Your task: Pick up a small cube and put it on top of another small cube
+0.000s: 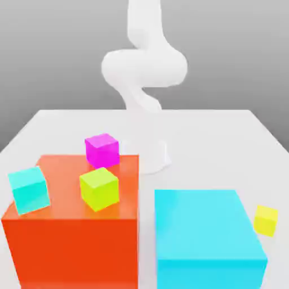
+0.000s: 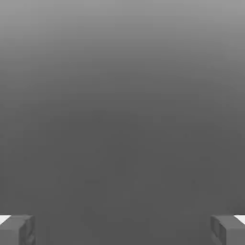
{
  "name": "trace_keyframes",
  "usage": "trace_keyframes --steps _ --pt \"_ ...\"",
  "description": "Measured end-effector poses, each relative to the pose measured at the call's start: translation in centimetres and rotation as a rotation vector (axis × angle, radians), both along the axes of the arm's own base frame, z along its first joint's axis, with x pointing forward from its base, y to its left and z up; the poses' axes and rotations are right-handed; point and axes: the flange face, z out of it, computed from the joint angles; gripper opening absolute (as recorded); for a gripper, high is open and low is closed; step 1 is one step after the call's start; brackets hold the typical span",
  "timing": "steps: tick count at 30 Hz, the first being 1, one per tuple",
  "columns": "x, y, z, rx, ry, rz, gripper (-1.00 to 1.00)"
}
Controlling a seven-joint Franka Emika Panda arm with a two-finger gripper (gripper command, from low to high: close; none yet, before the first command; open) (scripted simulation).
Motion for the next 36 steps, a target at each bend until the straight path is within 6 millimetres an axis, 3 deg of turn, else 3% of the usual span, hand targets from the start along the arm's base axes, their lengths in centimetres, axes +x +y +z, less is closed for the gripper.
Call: trace_keyframes --steps 6,9,13,19,24,28,33,34,36 --pt "5.1 6.9 -9.7 -0.022 0.155 0.237 0.0" --pt "6.2 10.7 -14.8 -0.046 0.228 0.349 0.0" --pt "6.2 15.9 -21.8 -0.093 0.322 0.492 0.0" --pt "3.5 22.7 -32.3 -0.196 0.451 0.695 0.0" --pt "-1.4 27.4 -40.5 -0.319 0.542 0.874 0.0" --pt "-4.9 28.5 -46.6 -0.427 0.606 0.978 0.0" --pt "-5.7 28.8 -52.6 -0.456 0.618 1.005 0.0" --pt "-5.8 28.7 -53.8 -0.455 0.619 1.005 -1.0" --pt "-5.8 28.7 -53.8 -0.455 0.619 1.005 -1.0"
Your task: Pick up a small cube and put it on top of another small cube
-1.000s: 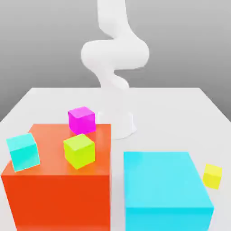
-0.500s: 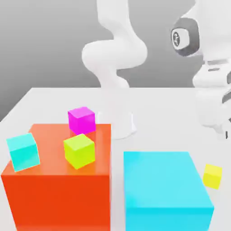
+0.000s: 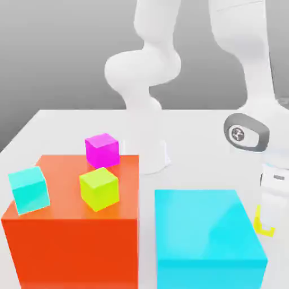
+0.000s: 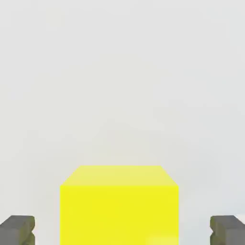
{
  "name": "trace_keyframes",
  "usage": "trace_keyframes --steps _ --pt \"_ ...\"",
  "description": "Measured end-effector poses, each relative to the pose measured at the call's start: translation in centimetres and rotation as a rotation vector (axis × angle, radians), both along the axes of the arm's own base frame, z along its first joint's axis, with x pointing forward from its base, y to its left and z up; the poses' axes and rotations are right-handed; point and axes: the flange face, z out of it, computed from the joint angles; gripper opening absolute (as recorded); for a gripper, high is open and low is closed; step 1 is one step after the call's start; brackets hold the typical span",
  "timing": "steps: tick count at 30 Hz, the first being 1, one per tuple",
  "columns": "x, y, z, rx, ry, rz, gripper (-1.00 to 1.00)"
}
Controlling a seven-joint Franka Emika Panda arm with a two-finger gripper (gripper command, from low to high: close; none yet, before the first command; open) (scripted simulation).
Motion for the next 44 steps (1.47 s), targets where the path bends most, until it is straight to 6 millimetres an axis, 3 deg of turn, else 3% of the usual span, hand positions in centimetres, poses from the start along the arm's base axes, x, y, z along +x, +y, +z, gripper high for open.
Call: trace_keyframes --steps 5,10,12,17,20,24,29,35,37,40,41,44 --pt "0.0 0.0 -0.3 -0.001 0.0 0.001 -1.0" --pt "0.0 0.0 4.7 -0.001 0.0 0.0 -1.0" --pt "1.2 -1.3 7.0 0.006 0.009 -0.001 -1.0" --pt "6.0 -8.7 12.8 0.033 0.03 -0.042 -1.0" --pt "7.1 -12.2 16.2 0.045 0.035 -0.02 -1.0" --pt "8.0 -18.4 20.5 0.052 0.031 -0.02 -1.0" --pt "7.2 -27.1 25.5 0.046 0.02 -0.04 -1.0" --pt "3.0 -37.1 30.6 0.016 0.006 -0.084 -1.0" --pt "1.6 -39.3 30.8 0.005 0.004 -0.099 -1.0" --pt "1.2 -40.0 27.3 0.002 0.003 -0.103 -1.0" --pt "1.1 -40.0 26.1 0.002 0.003 -0.103 1.0" --pt "1.1 -40.0 26.1 0.002 0.003 -0.103 1.0"
